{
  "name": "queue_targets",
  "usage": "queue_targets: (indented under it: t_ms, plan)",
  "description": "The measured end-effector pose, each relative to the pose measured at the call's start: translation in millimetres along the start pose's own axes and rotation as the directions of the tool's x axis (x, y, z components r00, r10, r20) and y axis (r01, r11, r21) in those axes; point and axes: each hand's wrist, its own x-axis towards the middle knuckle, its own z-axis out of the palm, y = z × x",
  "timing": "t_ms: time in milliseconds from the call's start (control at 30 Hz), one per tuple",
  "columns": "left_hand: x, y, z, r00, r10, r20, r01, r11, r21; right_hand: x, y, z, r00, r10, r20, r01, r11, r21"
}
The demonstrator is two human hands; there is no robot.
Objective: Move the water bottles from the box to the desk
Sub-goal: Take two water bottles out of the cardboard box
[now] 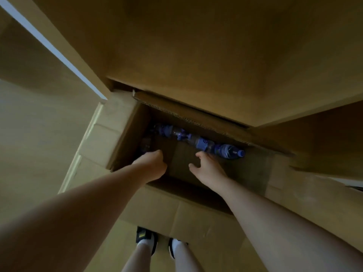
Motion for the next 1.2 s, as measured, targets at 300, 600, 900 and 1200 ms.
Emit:
queue_targets:
  t_ms: [300,600,900,1200]
  plan:
    - [148,-32,61,0.999,0.025,-0.021,-0.024,0.998,0.05,142,32,78,0.981,-0.166,-0.106,0.151,0.98,-0.132]
    - [236,-44,90,0.999,-0.019,-0.04,0.017,0.999,-0.042,246,35,105,0.962,-0.11,-0.248,0.057,0.975,-0.213]
    - [261,-53,107,0.999,-0.005,-0.032,-0.001,0.98,-0.198,288,49,124,0.969,0.168,-0.179,-0.098,0.932,0.348]
    - [251,-49,89,0.991,0.018,-0.133,-0.038,0.989,-0.145,262,47,130,0.98,0.137,0.144,-0.195,0.524,0.829]
